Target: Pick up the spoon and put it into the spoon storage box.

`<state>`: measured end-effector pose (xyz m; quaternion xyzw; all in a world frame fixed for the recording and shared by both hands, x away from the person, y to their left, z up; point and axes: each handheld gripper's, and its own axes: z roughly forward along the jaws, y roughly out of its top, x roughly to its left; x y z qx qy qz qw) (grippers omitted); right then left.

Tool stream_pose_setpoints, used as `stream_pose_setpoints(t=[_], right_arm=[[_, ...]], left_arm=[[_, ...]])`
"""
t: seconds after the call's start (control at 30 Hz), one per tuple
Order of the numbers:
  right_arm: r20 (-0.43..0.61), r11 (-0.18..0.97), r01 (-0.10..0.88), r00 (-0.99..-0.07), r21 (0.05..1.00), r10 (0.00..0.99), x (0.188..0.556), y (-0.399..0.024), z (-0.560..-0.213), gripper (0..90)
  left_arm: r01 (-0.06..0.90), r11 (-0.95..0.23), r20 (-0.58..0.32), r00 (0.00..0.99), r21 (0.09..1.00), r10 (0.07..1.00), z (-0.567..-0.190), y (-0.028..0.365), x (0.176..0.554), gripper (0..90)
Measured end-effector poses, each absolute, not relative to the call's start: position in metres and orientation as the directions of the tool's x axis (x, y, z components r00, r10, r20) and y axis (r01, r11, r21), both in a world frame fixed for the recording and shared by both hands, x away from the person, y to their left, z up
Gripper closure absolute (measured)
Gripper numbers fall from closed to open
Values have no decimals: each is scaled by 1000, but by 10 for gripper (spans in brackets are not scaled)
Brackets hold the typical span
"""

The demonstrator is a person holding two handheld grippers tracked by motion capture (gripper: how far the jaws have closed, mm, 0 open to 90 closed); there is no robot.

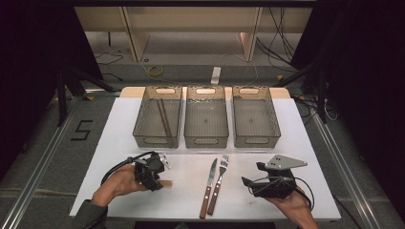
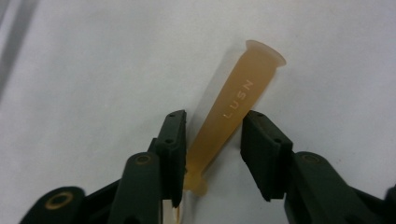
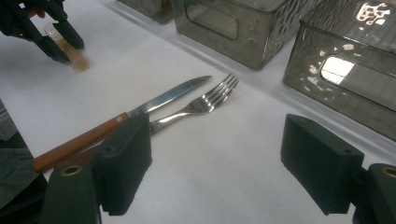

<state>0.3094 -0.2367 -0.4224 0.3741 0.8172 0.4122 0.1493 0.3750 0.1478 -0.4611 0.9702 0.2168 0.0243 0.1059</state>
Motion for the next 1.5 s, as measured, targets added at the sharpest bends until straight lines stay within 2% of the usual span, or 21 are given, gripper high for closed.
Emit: stream_pose_setpoints(t=[0.3,0.43,0.57,0.9,1.3,1.5], right_arm=[[64,385,488,-680,783,731,309,-236,-423,253],[66,383,490,-678,783,732,309,-236,-422,253],[66,383,489,-679,784,731,309,-236,-422,253],[66,384,488,-681,784,730,309,-235,-423,253],[65,387,488,-681,782,729,309,-234,-424,252],[65,384,487,-680,785,730,309,-235,-424,253]], left_arm=[[351,-916,15,933,192,360,-460,144,371,737],[345,-919,17,935,189,354,-459,143,371,755],[372,-905,11,924,204,382,-458,145,373,761],[440,-828,-25,887,346,461,-441,151,378,761],[540,-702,-47,807,464,589,-431,160,386,761],[567,-651,-68,778,505,625,-427,163,388,761]])
